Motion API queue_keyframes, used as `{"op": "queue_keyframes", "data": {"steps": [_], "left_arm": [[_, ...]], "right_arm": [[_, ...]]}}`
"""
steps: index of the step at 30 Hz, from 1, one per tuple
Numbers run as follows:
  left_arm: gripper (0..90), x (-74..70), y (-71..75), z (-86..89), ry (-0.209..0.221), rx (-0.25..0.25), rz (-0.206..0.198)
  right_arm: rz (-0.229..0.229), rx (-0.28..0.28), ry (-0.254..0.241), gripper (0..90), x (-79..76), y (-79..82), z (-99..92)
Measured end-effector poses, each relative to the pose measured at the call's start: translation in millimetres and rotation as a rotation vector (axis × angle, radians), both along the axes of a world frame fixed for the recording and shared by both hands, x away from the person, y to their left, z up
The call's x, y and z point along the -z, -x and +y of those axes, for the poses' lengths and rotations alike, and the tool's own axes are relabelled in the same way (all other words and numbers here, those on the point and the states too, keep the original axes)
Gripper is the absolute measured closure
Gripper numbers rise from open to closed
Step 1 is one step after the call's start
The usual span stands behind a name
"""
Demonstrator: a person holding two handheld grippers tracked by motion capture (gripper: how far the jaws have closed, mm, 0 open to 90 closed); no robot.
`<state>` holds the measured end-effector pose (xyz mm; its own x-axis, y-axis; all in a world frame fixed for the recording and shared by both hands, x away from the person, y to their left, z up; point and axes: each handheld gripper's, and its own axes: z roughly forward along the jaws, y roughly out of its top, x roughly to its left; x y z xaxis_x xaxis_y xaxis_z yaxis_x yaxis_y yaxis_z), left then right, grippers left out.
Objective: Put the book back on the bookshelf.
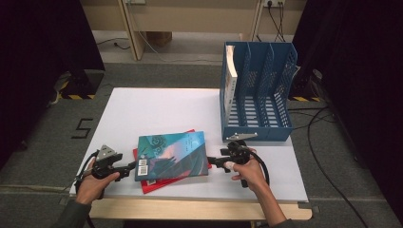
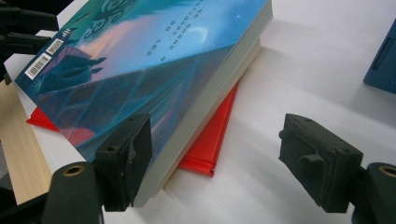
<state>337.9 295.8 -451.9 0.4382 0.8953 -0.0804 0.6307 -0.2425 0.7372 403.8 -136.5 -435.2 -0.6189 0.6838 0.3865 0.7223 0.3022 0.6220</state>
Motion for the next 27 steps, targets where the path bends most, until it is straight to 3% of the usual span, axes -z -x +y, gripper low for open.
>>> {"op": "queue_keyframes", "data": {"steps": [4,7,10,13,16,19,21,23,27], "left_arm": [[47.8,-1.5,2.0,-2.5,0.015,0.014,0.011],[53.2,-4.6,4.4,-4.9,0.000,0.041,0.003],[52.5,-4.4,4.1,-3.5,0.018,0.043,0.012],[54.3,-6.0,5.6,-6.7,-0.014,0.042,0.002],[54.4,-6.0,6.5,-6.2,-0.001,0.046,-0.003],[55.2,-7.3,7.9,-9.0,-0.029,0.048,-0.013],[58.4,-9.0,8.9,-9.3,-0.018,0.059,-0.004],[55.2,-10.5,9.7,-11.6,-0.051,0.060,-0.013],[58.6,-10.4,11.0,-12.0,-0.037,0.058,-0.010]], "right_arm": [[0.005,0.002,0.000,26.3,1.3,-1.3,0.2],[0.009,0.005,-0.011,26.4,2.1,-2.4,-0.4],[0.009,0.006,-0.019,26.6,2.3,-3.1,-0.5],[0.010,-0.004,-0.031,26.6,3.2,-4.4,-0.1],[0.015,0.000,-0.034,26.6,3.2,-5.0,0.6],[0.014,-0.007,-0.036,27.0,4.3,-6.0,0.4],[0.024,-0.006,-0.037,27.5,5.4,-6.6,0.6],[0.034,-0.007,-0.042,27.6,7.1,-7.0,0.7],[0.051,-0.007,-0.050,27.8,9.8,-7.4,1.8]]}}
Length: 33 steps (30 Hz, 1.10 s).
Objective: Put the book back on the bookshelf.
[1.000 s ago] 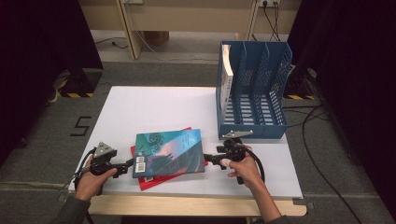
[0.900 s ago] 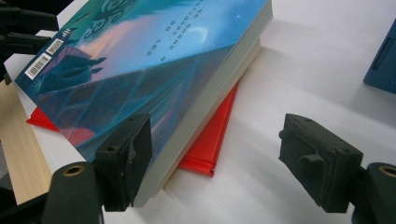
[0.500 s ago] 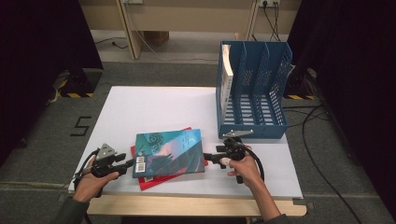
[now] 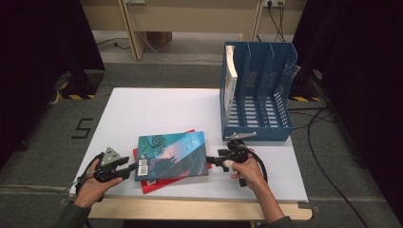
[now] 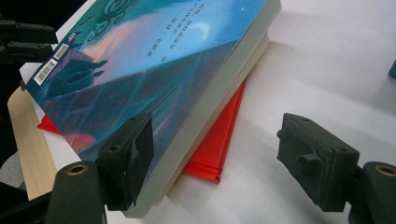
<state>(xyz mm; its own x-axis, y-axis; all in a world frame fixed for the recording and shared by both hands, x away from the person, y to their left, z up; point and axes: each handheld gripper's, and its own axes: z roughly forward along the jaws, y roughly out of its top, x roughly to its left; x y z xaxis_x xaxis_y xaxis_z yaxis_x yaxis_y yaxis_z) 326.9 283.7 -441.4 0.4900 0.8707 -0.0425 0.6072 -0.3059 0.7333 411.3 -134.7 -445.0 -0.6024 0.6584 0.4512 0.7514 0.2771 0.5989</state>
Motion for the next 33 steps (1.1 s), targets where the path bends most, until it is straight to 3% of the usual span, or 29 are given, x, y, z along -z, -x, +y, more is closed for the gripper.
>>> {"op": "queue_keyframes", "data": {"steps": [4,5,7,8,12,22,33], "left_arm": [[55.1,0.1,1.9,-2.3,0.023,0.020,0.018],[51.3,0.8,2.8,-4.5,0.032,0.030,0.022],[32.6,1.4,2.5,-8.8,0.013,0.037,0.019],[29.9,1.6,2.6,-10.0,0.017,0.042,0.022],[28.8,2.7,2.9,-10.8,0.029,0.037,0.024],[14.7,7.3,-0.4,-13.7,0.037,0.018,0.018],[12.6,9.7,-1.3,-11.6,0.062,0.005,0.029]], "right_arm": [[0.001,0.000,-0.003,27.8,-0.4,0.0,0.0],[0.001,-0.001,-0.002,27.8,-0.2,-0.1,-0.1],[0.001,-0.001,-0.002,27.8,0.5,-0.5,0.1],[0.002,-0.001,-0.001,27.8,0.7,-0.6,0.3],[0.001,-0.005,-0.001,27.8,0.3,-0.3,0.1],[0.021,-0.014,-0.001,26.8,6.9,-5.0,4.8],[0.050,-0.046,-0.031,22.0,13.4,-12.5,18.0]]}}
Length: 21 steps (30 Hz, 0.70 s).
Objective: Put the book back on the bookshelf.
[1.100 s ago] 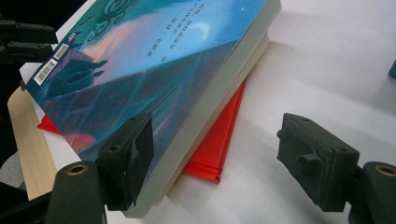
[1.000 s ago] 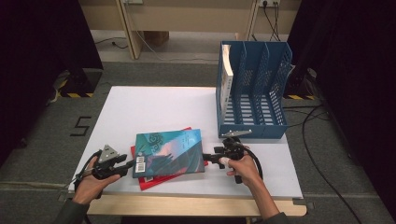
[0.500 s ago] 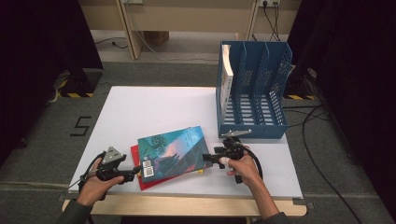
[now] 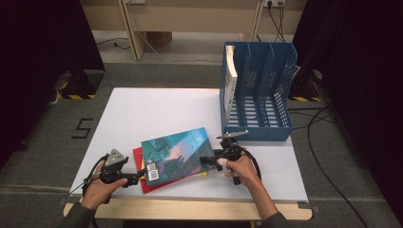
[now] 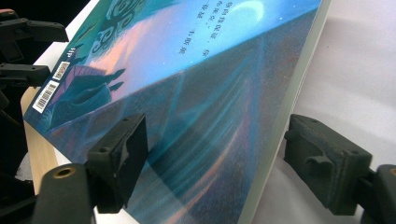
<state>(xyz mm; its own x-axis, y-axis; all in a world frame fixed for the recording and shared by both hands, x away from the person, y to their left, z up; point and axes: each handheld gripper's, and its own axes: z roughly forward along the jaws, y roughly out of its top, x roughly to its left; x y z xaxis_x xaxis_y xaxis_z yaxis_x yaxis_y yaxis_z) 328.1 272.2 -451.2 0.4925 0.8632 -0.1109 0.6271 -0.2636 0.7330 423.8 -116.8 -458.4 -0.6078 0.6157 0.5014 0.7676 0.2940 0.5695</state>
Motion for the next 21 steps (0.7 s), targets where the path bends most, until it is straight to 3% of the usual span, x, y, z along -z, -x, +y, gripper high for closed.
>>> {"op": "queue_keyframes", "data": {"steps": [3,5,13,21], "left_arm": [[11.6,0.5,-0.4,0.1,0.006,-0.004,0.002],[11.1,0.7,-0.7,0.3,0.005,-0.004,0.003],[9.5,1.1,-2.2,0.8,-0.001,0.006,0.002],[10.3,2.3,-2.2,-4.1,0.010,0.016,-0.002]], "right_arm": [[0.035,0.002,-0.019,18.8,3.6,-2.1,0.9],[0.047,-0.005,-0.034,22.5,4.5,-2.2,2.9],[0.005,-0.014,-0.005,29.4,-1.7,-0.4,4.1],[-0.059,0.035,-0.017,39.0,-16.1,3.3,-2.1]]}}
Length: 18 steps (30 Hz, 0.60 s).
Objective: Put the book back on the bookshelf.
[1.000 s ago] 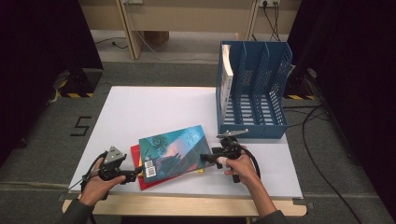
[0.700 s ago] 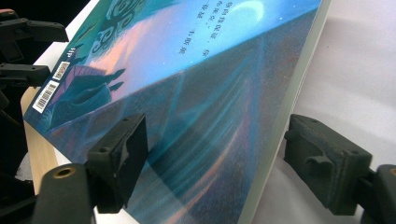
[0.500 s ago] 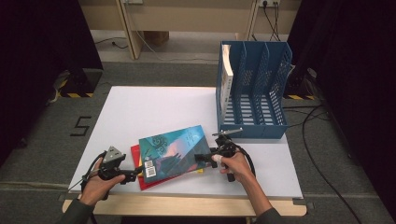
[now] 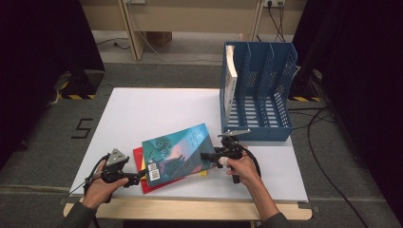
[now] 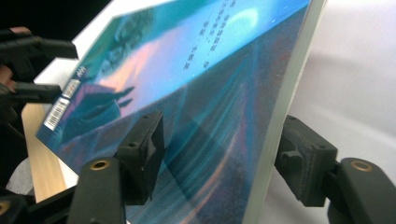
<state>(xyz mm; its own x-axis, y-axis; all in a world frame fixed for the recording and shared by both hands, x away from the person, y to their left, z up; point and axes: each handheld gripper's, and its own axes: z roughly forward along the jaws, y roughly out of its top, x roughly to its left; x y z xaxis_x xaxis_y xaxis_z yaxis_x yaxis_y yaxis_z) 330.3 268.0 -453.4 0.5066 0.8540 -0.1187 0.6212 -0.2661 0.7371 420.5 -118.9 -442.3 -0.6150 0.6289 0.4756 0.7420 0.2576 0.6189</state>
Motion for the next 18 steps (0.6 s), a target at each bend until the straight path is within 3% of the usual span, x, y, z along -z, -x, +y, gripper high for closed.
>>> {"op": "queue_keyframes", "data": {"steps": [5,8,12,16,18], "left_arm": [[10.3,0.0,1.0,-3.1,-0.008,0.007,-0.004],[10.1,0.7,1.0,-3.1,-0.001,0.003,-0.003],[9.8,1.3,0.8,-4.5,0.000,0.000,-0.009],[9.8,2.0,0.1,-7.0,-0.003,0.006,-0.013],[10.1,1.9,0.5,-9.2,-0.010,0.009,-0.019]], "right_arm": [[-0.044,0.016,-0.059,45.8,-17.1,2.8,-8.0],[-0.039,0.015,-0.096,48.4,-23.7,3.3,-10.5],[0.008,0.000,-0.147,51.5,-31.1,1.9,-11.3],[-0.023,-0.022,-0.140,55.5,-51.1,2.3,-4.8],[0.001,-0.062,-0.135,56.0,-59.1,0.5,0.5]]}}
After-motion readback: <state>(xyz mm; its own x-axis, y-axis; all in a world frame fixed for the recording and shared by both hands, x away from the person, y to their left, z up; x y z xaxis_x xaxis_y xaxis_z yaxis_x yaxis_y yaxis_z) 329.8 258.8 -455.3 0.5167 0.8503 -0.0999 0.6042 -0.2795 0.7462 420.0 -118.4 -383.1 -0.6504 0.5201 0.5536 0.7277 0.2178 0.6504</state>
